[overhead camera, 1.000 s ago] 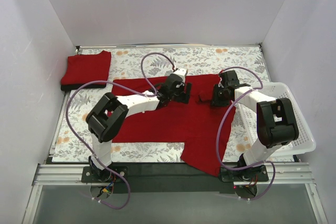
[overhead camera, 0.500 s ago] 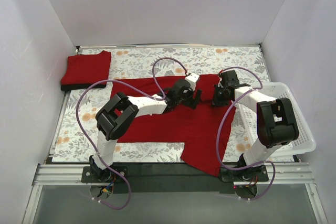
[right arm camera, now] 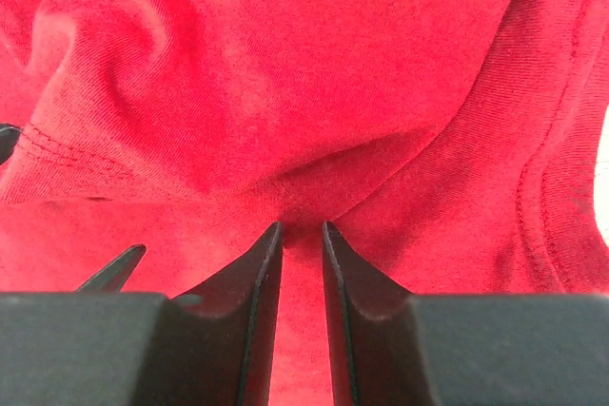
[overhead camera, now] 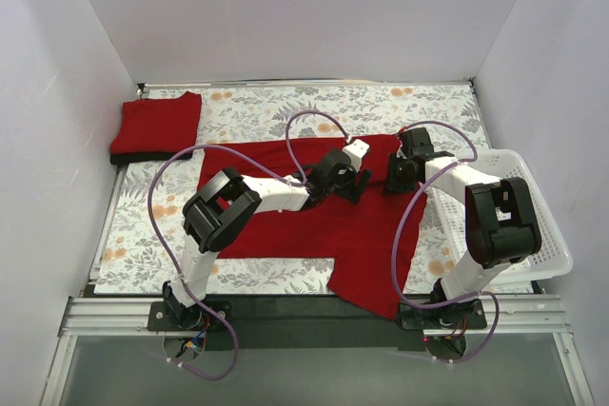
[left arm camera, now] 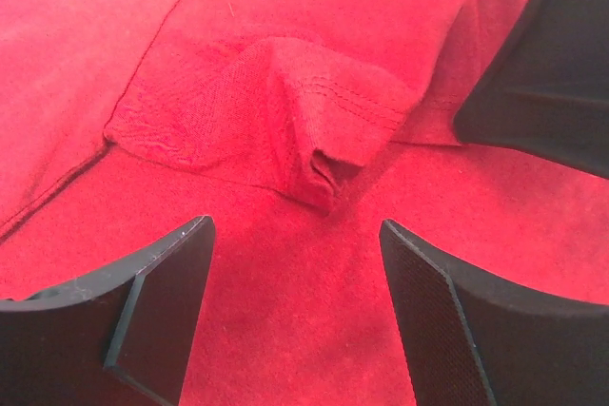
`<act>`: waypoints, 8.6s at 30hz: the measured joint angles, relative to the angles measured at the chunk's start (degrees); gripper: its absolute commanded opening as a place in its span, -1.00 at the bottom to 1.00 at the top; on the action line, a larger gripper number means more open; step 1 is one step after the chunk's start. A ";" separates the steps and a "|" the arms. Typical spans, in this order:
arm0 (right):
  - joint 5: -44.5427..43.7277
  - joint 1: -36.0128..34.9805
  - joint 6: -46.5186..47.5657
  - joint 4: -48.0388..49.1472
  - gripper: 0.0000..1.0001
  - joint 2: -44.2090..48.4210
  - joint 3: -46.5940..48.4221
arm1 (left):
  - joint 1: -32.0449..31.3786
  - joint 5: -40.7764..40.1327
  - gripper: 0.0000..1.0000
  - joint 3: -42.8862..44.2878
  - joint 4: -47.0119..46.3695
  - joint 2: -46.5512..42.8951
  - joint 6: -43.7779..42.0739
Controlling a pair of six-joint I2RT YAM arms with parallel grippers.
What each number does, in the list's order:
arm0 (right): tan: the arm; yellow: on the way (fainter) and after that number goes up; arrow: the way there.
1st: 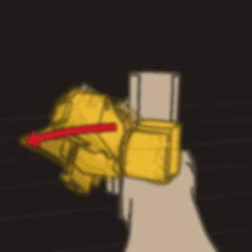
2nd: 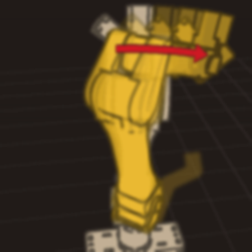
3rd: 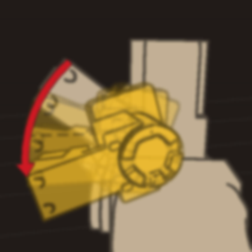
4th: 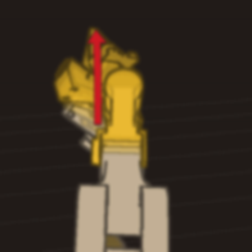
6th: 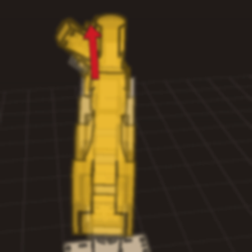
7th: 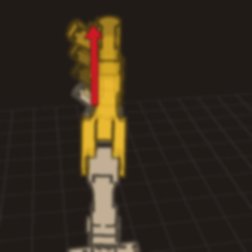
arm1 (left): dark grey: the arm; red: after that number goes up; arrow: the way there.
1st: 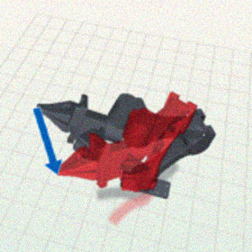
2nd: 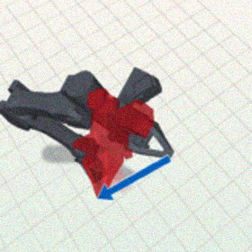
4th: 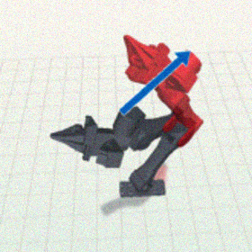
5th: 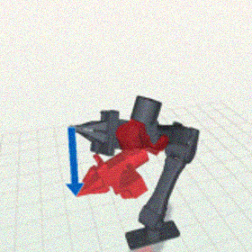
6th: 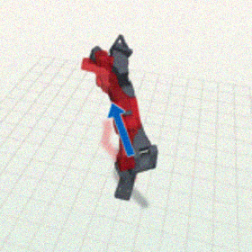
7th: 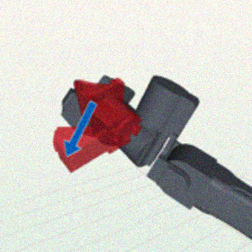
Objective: Fold and stack the t-shirts
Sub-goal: Fold the tshirt
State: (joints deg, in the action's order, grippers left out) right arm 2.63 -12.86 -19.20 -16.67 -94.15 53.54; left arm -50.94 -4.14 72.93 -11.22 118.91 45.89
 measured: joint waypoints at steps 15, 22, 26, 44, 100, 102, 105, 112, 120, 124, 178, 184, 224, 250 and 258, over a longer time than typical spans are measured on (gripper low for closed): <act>0.15 0.02 -0.20 0.70 -0.97 -1.49 0.04 | -0.15 -1.09 0.20 0.33 -1.16 1.03 -0.63; 0.33 0.02 -0.07 0.46 -0.97 -1.29 0.04 | -0.17 -1.16 0.13 0.33 -1.42 1.03 -1.18; 0.31 0.00 -0.04 -0.11 -0.90 -0.46 0.04 | -0.17 -1.16 0.06 0.33 -2.03 1.03 -1.88; 1.66 0.00 -0.11 -1.25 -0.76 0.09 1.11 | -0.52 -1.18 -0.11 1.99 -3.85 2.67 -3.52; 0.83 6.80 3.10 -11.89 -0.49 10.23 -2.05 | -4.33 -9.53 0.54 3.08 5.79 1.27 -32.06; 0.72 6.80 3.02 -11.93 -0.47 10.34 -2.05 | -4.37 -10.03 0.58 3.08 6.19 0.90 -31.50; 0.52 6.80 2.99 -12.44 -0.44 11.17 -1.29 | -4.44 -10.62 0.60 2.43 7.17 -0.02 -29.79; 2.25 6.80 3.08 -11.26 -0.40 11.37 5.81 | -3.50 -11.58 0.61 -2.05 12.85 -7.56 -23.21; 4.68 6.78 3.04 -6.88 -0.40 4.57 12.11 | 1.16 -12.81 0.60 -3.89 14.71 -13.22 -15.65; 5.03 6.75 2.91 -5.42 -0.42 -0.98 14.14 | 7.13 -13.00 0.46 -3.85 17.09 -13.22 -9.09; -3.43 6.29 6.12 -10.62 0.04 -1.57 31.71 | 42.51 -4.46 0.62 11.65 40.44 -22.51 22.58; -1.81 -0.07 6.32 -13.33 0.04 16.70 14.47 | 42.42 -6.51 0.57 -6.49 44.54 -46.31 26.84; -5.90 -5.66 3.74 -22.08 0.03 29.90 -10.78 | 50.34 -11.39 -0.91 -35.56 51.12 -43.39 45.92; -8.48 -5.64 -3.19 -18.25 -0.55 23.28 -18.84 | 50.40 -6.99 -0.95 -38.84 47.17 -48.19 42.36; -8.00 -5.57 -2.91 -17.79 -0.97 23.63 -18.86 | 50.40 -7.02 -0.96 -38.80 48.48 -49.48 42.84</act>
State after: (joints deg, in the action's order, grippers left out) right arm -5.37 -18.44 -22.11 -34.46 -70.52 34.68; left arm -0.54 -11.16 34.13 37.26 69.43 88.73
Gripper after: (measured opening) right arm 0.024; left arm 0.052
